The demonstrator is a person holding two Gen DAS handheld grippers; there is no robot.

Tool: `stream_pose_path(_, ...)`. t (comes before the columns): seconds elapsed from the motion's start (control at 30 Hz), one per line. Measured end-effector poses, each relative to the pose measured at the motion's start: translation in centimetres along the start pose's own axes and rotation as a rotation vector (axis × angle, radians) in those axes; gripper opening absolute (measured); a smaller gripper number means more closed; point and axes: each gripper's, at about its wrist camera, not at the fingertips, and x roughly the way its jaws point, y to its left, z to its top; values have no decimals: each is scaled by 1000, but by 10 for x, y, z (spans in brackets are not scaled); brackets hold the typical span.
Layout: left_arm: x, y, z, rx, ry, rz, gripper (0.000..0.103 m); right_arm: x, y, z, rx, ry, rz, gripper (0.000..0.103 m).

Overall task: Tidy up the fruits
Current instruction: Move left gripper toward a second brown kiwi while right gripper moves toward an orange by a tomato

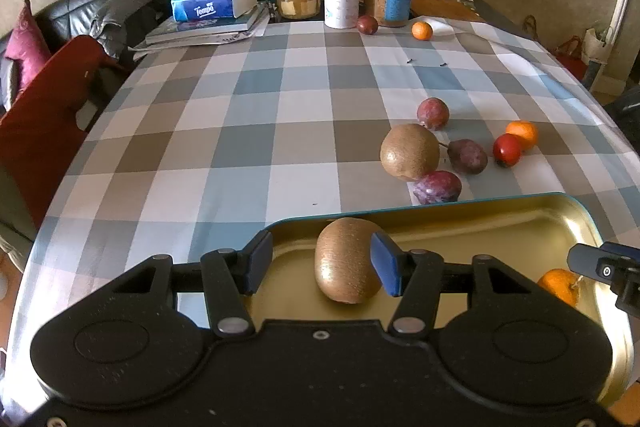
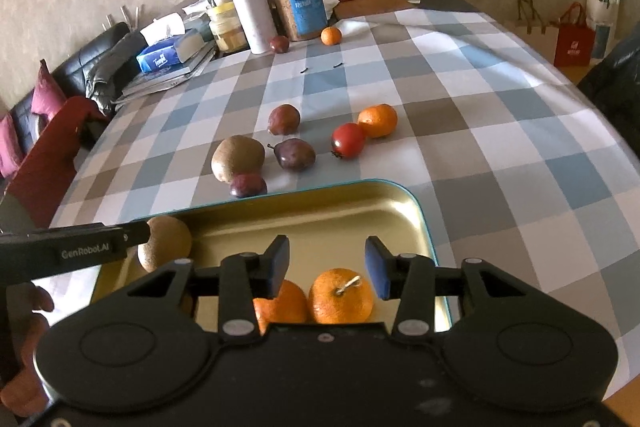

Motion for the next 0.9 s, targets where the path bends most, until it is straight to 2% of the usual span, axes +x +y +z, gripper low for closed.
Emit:
stream_pose_path(0.53,0,-1,2,-5,-2,17,61,9,5,-2,-33,23,-50,46)
stream_pose_path(0.9,6,1,13,-17,8,14,61,16,6,13,-74,4,-89,46)
